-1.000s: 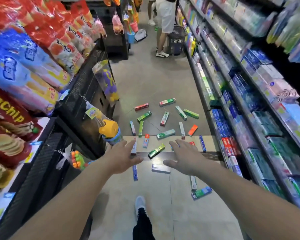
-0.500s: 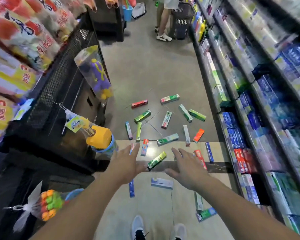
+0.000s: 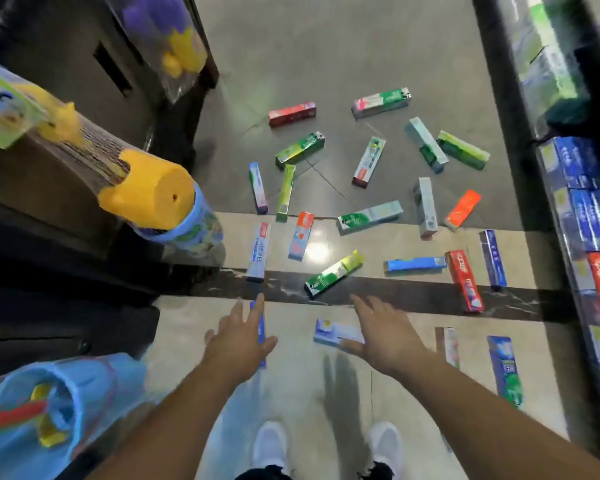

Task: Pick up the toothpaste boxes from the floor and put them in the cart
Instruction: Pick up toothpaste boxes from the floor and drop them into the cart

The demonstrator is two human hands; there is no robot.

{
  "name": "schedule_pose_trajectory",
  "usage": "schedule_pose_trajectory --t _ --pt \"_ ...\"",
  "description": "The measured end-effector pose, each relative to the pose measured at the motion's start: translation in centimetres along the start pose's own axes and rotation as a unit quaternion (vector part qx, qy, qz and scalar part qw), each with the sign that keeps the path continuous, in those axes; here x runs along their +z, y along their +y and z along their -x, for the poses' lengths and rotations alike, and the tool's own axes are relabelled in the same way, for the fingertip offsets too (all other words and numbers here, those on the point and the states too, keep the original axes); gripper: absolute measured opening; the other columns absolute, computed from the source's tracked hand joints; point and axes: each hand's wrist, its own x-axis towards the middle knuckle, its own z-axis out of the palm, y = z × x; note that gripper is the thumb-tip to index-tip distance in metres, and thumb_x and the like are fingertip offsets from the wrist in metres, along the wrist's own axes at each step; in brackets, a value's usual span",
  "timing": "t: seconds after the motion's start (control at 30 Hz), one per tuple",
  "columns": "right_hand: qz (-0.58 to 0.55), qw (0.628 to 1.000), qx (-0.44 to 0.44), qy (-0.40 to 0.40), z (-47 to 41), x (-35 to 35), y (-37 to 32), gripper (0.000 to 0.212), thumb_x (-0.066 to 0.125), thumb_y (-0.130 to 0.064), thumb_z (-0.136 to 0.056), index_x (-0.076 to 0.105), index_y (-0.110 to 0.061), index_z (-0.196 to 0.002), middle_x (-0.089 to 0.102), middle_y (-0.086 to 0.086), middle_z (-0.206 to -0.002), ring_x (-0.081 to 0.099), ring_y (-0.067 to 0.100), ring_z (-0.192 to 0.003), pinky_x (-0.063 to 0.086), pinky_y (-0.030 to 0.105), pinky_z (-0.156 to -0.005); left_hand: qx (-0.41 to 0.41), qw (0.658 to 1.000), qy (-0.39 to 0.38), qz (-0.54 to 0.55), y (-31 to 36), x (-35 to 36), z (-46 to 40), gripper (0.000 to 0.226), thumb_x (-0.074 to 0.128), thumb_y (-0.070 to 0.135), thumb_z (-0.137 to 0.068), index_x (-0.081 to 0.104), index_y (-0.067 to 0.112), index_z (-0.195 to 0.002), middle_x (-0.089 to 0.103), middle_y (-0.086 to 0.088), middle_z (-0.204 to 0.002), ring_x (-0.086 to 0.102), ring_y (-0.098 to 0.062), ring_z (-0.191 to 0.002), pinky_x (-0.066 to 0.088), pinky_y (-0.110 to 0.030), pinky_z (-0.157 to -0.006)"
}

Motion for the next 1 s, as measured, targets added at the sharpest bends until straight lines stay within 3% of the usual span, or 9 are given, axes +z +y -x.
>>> schedule_pose_trajectory --t 0.23,0.37,0.43,0.57,0.7,0.8,1.0 --pt "0.019 0.999 -0.01 -0.039 -12.6 15.2 3.8 0.1 0.067 -0.064 -0.078 0.017 -0.022 -0.154 0.03 0.015 -0.153 0.032 0.033 -0.138 0.032 0.041 -0.109 -0.039 0.999 -0.026 0.003 -2.7 13.5 -13.6 0.084 0.046 0.057 -0.095 -0.015 0.042 -0.152 0.013 -0.01 -0.159 0.041 -0.035 -0.131 0.04 -0.046 -0.099" --pt "0.039 0.997 0.008 -0.069 -17.4 20.6 5.7 0.102 0.077 -0.06 -0.069 0.025 -0.021 -0.148 0.043 0.011 -0.14 0.042 0.032 -0.128 0.036 0.042 -0.103 -0.042 0.998 -0.023 0.039 -3.5 19.4 -19.3 0.095 0.052 0.054 -0.094 -0.025 0.043 -0.148 0.032 -0.017 -0.139 0.058 -0.039 -0.102 0.05 -0.042 -0.084" --pt "0.057 0.995 0.012 -0.083 -18.5 22.1 6.4 0.094 0.079 -0.056 -0.068 0.031 -0.021 -0.14 0.048 0.009 -0.131 0.046 0.03 -0.12 0.037 0.043 -0.097 -0.051 0.997 -0.024 0.056 -3.8 20.7 -20.8 0.097 0.053 0.053 -0.094 -0.026 0.044 -0.148 0.033 -0.015 -0.129 0.06 -0.037 -0.089 0.05 -0.038 -0.077" --pt "0.1 0.993 0.014 -0.067 -19.7 24.6 7.0 0.057 0.065 -0.029 -0.088 0.036 -0.019 -0.135 0.042 0.01 -0.133 0.043 0.03 -0.118 0.039 0.041 -0.093 -0.062 0.996 -0.009 0.068 -3.7 22.6 -22.2 0.1 0.06 0.042 -0.092 -0.019 0.038 -0.152 0.029 -0.013 -0.12 0.05 -0.028 -0.061 0.049 -0.034 -0.067" --pt "0.109 0.992 0.023 -0.061 -19.9 25.2 6.2 0.046 0.062 -0.02 -0.09 0.039 -0.016 -0.129 0.044 0.009 -0.129 0.046 0.029 -0.114 0.043 0.041 -0.088 -0.088 0.994 0.003 0.058 -3.2 23.0 -22.5 0.102 0.062 0.023 -0.089 -0.016 0.035 -0.154 0.03 -0.014 -0.123 0.05 -0.03 -0.058 0.048 -0.036 -0.063" --pt "0.117 0.991 0.051 -0.04 -19.5 23.0 5.4 0.039 0.054 -0.011 -0.092 0.039 -0.013 -0.129 0.044 0.01 -0.129 0.046 0.028 -0.116 0.045 0.039 -0.083 -0.076 0.995 0.02 0.06 -3.1 20.7 -21.7 0.102 0.06 0.023 -0.09 -0.019 0.038 -0.152 0.032 -0.013 -0.121 0.048 -0.027 -0.056 0.046 -0.035 -0.061" --pt "0.042 0.997 0.062 0.02 -11.7 10.1 2.8 0.047 0.064 -0.026 -0.085 0.041 -0.013 -0.124 0.044 0.007 -0.125 0.046 0.026 -0.117 0.045 0.036 -0.076 -0.055 0.993 0.056 0.091 -0.3 7.1 -12.9 0.095 0.058 0.024 -0.09 -0.011 0.041 -0.153 0.034 -0.015 -0.122 0.056 -0.036 -0.07 0.053 -0.043 -0.071"
